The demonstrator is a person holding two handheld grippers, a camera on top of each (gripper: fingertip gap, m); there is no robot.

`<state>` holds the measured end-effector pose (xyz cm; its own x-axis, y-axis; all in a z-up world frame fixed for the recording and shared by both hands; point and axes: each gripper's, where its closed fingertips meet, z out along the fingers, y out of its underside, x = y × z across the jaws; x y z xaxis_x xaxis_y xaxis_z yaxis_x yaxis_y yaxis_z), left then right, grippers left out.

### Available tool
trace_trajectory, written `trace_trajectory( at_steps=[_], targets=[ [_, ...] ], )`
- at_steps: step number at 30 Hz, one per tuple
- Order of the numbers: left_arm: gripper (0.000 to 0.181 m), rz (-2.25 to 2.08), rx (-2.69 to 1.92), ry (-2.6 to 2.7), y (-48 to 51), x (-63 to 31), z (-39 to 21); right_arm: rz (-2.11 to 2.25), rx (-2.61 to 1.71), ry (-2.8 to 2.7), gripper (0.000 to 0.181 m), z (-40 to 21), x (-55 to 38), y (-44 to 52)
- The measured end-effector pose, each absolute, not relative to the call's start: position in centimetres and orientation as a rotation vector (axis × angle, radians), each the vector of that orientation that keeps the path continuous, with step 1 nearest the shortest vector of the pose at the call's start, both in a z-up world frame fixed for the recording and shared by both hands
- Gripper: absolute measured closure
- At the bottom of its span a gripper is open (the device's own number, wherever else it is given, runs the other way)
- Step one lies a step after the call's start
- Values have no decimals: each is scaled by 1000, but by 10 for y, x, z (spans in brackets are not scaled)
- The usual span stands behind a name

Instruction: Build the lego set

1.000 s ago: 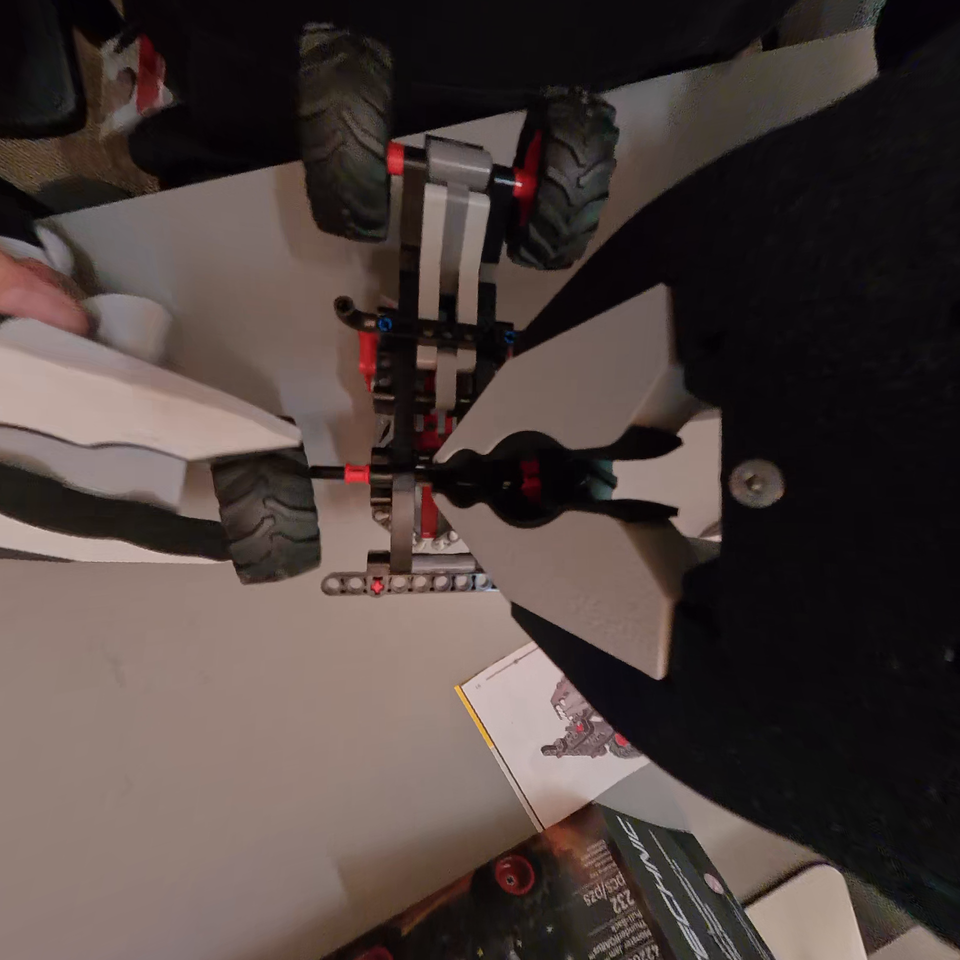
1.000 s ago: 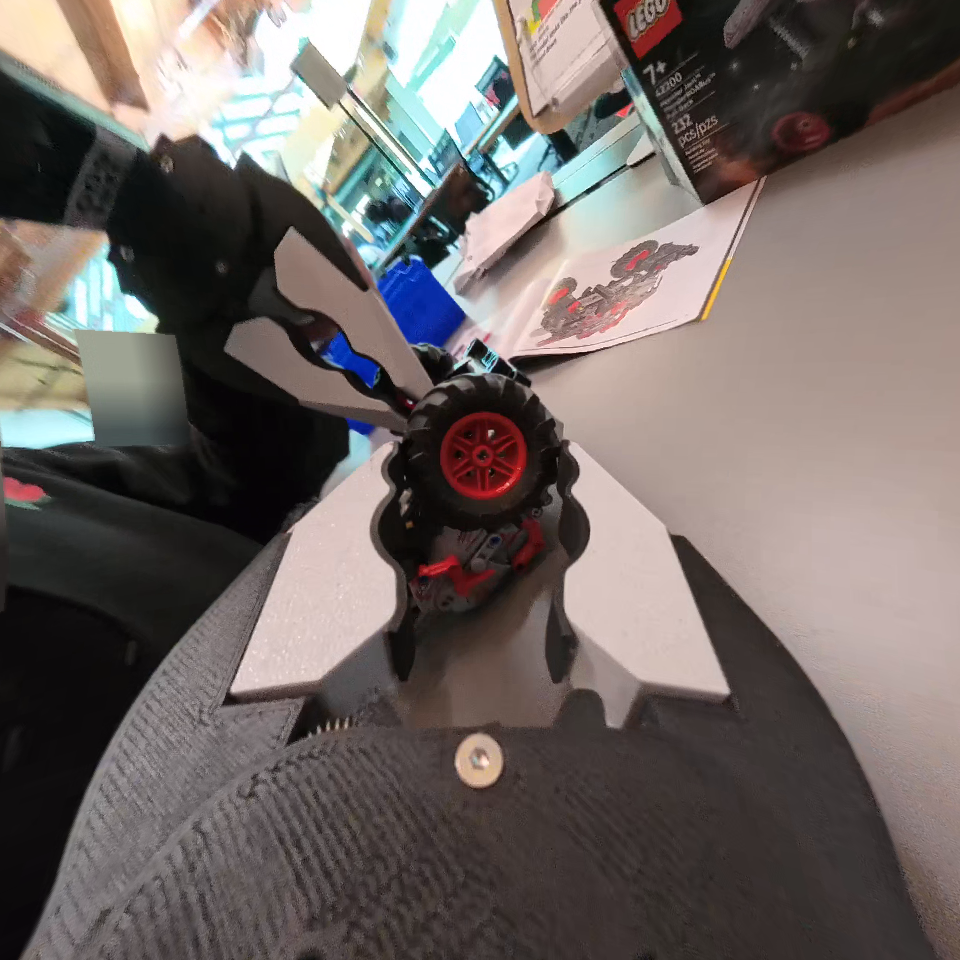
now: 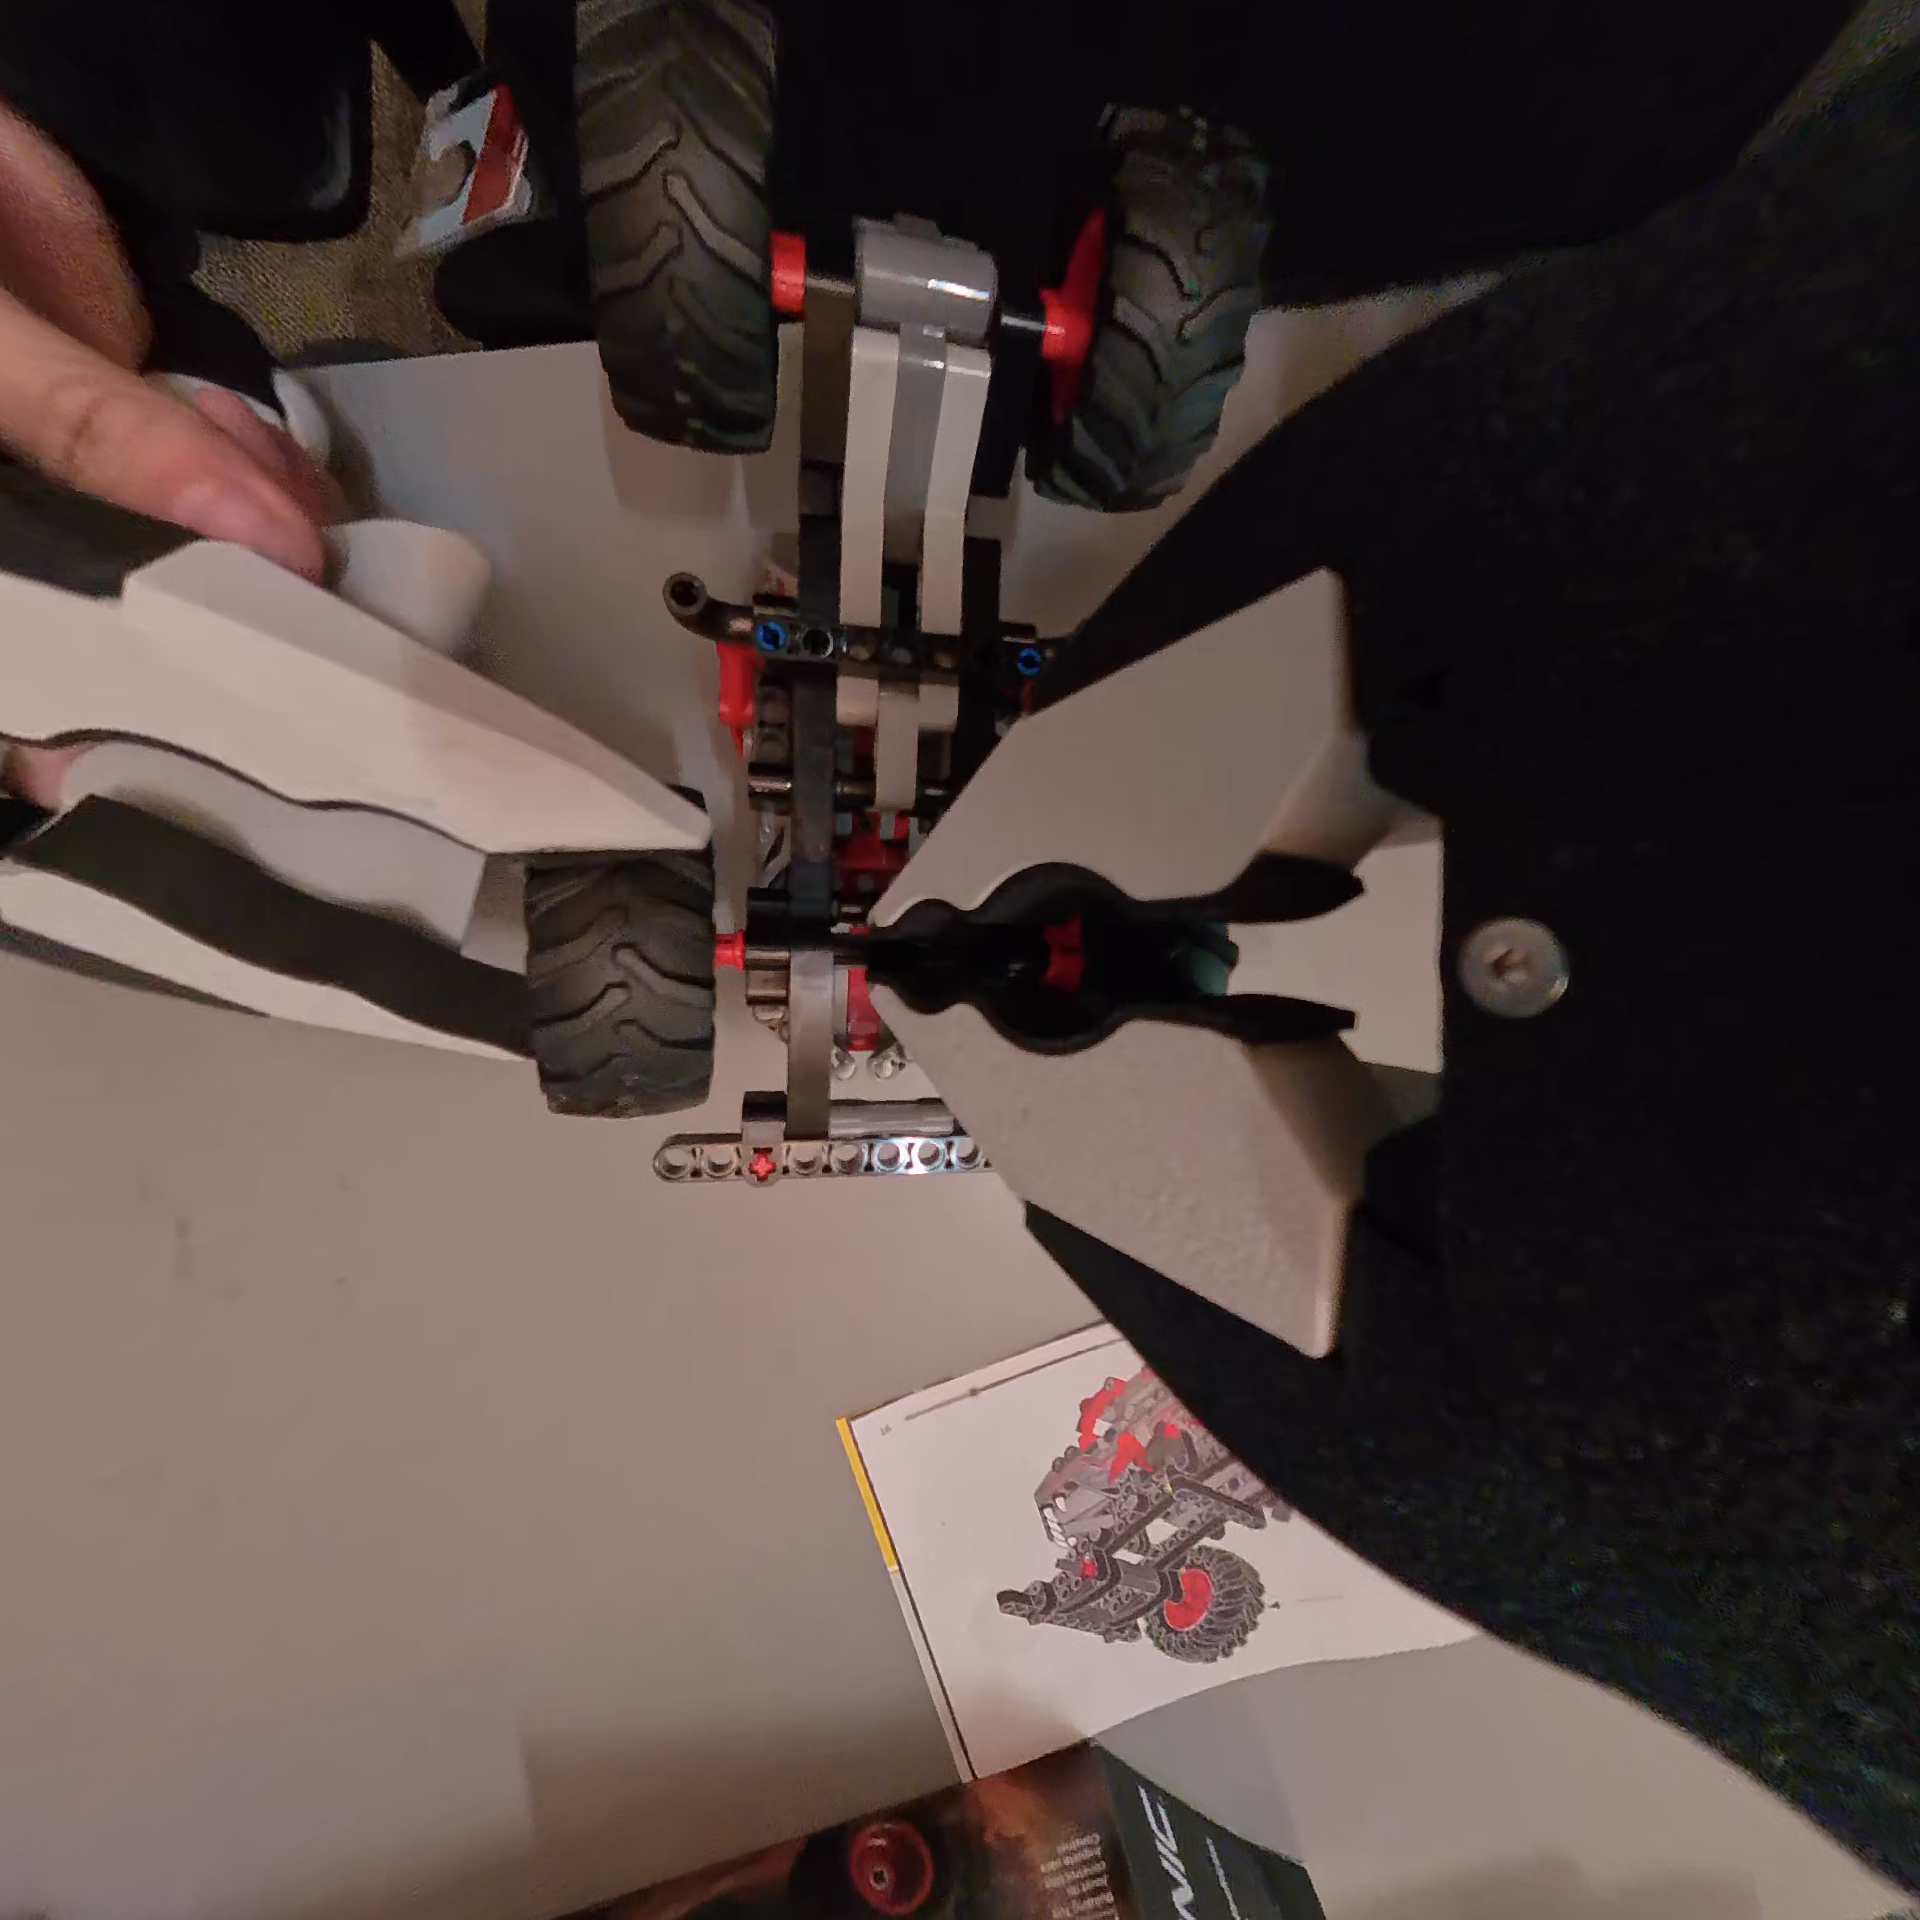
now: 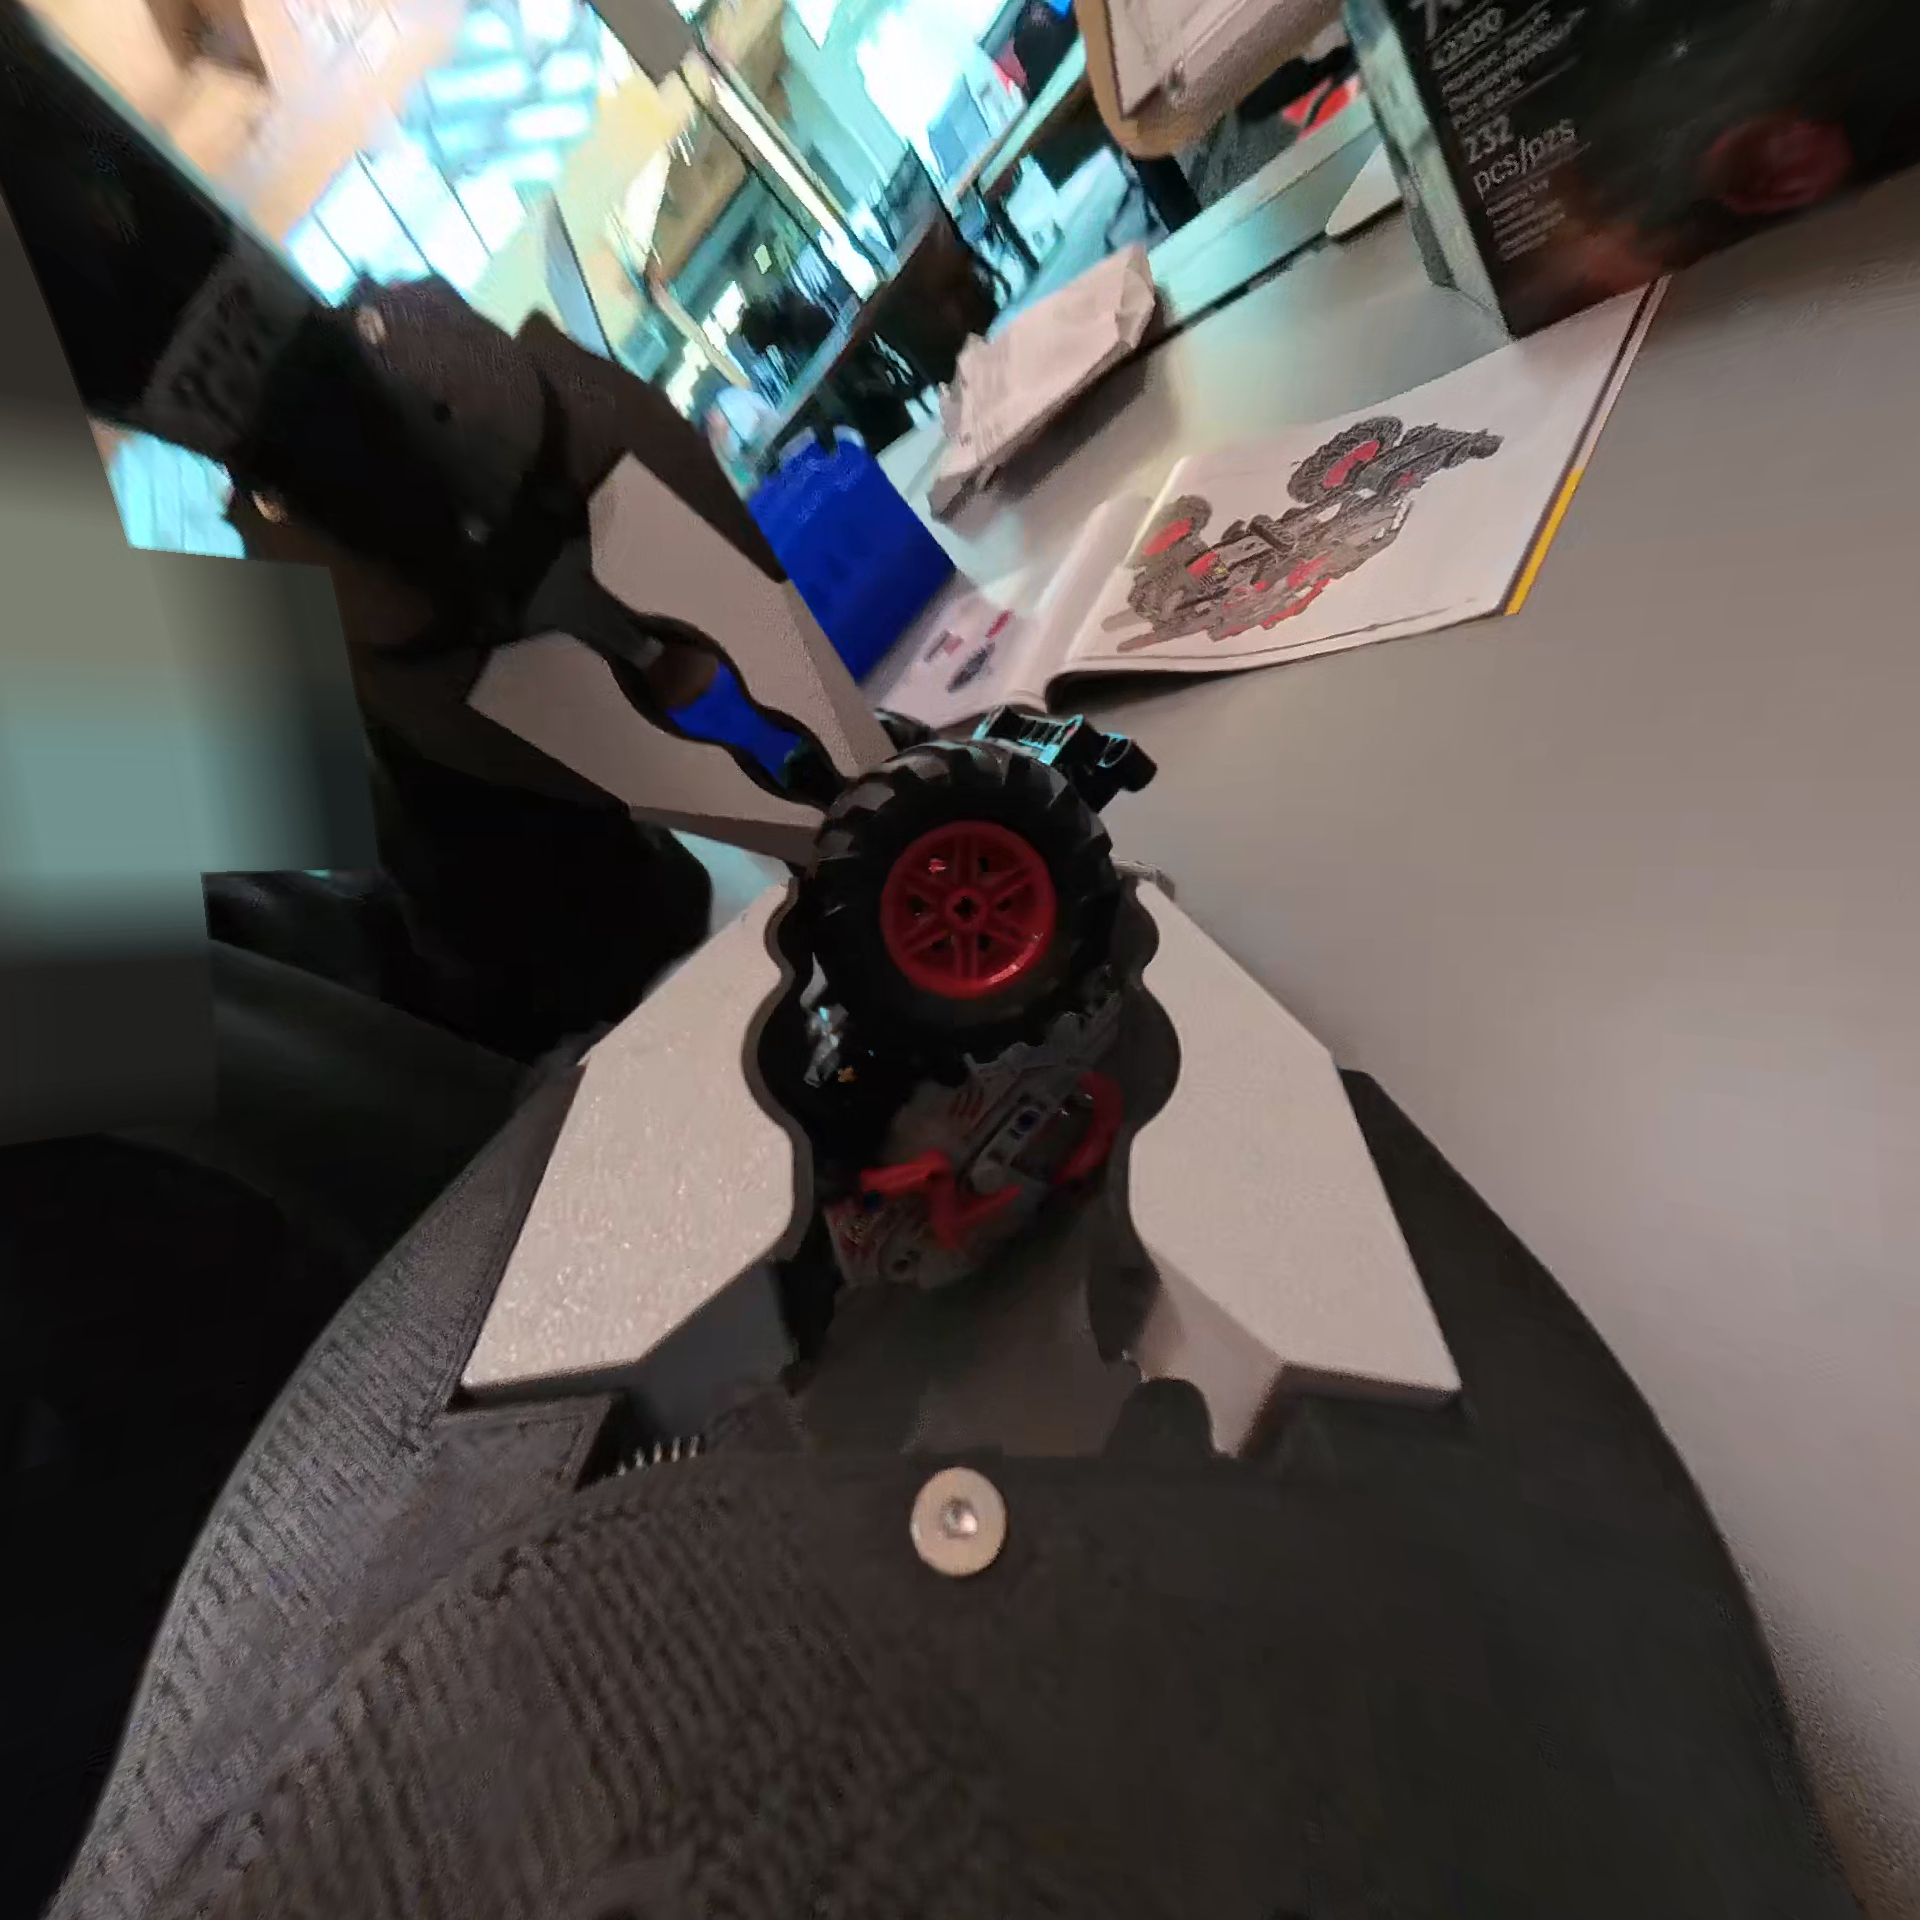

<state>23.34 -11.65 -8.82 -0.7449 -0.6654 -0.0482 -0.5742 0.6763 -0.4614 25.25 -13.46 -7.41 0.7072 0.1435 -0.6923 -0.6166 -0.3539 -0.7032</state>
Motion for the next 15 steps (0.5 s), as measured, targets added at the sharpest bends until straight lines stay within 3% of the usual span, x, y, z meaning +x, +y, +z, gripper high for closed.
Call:
trace_trajectory(
  at_steps=[4, 10, 15],
  targets=[
    [181, -666, -1045, 2654, -114, 233, -88, 816, -1817, 325, 123, -74, 253, -130],
    [181, -701, -1089, 2619, -113, 230, -87, 1139, -1528, 517, 123, -68, 250, -127],
    [181, -690, -1104, 2609, -113, 231, -87, 984, -1641, 419, 123, -70, 249, -126]
  ],
)
